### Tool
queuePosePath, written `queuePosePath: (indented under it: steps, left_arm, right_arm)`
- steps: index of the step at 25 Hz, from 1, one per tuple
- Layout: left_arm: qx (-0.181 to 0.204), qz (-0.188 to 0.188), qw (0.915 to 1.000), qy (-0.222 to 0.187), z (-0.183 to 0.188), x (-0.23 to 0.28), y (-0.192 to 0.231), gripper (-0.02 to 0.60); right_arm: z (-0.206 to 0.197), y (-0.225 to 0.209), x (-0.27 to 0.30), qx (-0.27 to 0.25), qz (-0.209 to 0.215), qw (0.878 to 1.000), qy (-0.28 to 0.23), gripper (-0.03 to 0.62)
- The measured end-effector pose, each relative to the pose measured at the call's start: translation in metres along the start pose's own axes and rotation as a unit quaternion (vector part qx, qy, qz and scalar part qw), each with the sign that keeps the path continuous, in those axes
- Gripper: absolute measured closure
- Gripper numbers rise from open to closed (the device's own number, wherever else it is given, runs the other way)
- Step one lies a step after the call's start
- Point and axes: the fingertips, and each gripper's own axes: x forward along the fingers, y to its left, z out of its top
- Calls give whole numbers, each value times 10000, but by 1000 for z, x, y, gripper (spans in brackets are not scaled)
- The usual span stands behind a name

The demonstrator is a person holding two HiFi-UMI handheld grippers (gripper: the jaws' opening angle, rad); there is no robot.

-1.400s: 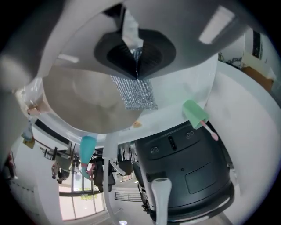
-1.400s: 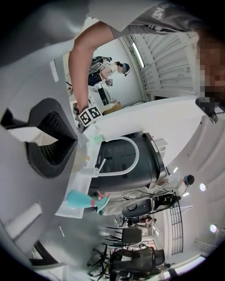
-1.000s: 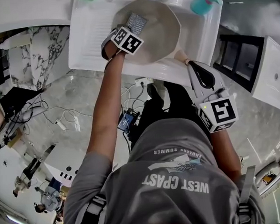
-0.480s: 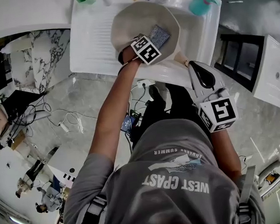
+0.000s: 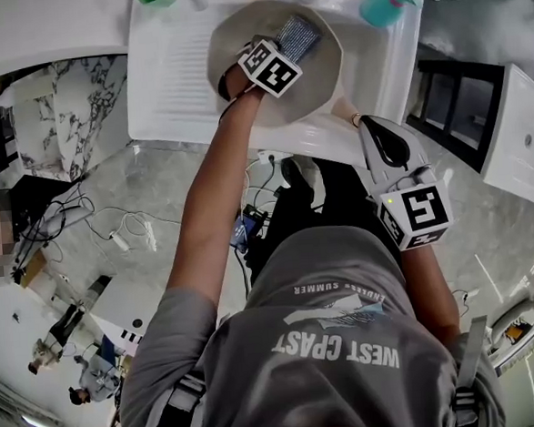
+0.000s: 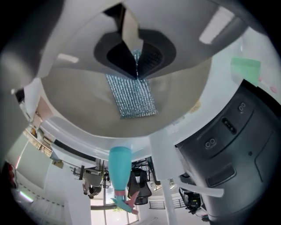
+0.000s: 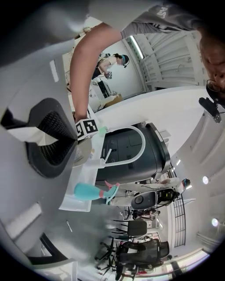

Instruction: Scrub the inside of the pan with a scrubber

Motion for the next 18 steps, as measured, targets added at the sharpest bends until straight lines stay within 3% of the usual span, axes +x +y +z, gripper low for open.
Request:
queuePosePath:
  steps: [5,9,14,18]
  left_arm:
    - [209,467,9981,355,-27,-7,45,571]
    - [160,565,9965,588,-52,-18,56,571]
    - [550,280,9923,1076,-83,-21,30,571]
    - [839,-149,9894,1174,-85,-14,-10,571]
  right_arm:
    - [-6,3,5,-9,62,10000,67,592]
    - [-5,4,4,-32,85,9999,70,592]
    - [-4,9,4,-83,141,9999,50,592]
    - [-6,13,1,-100,171,9998,41,592]
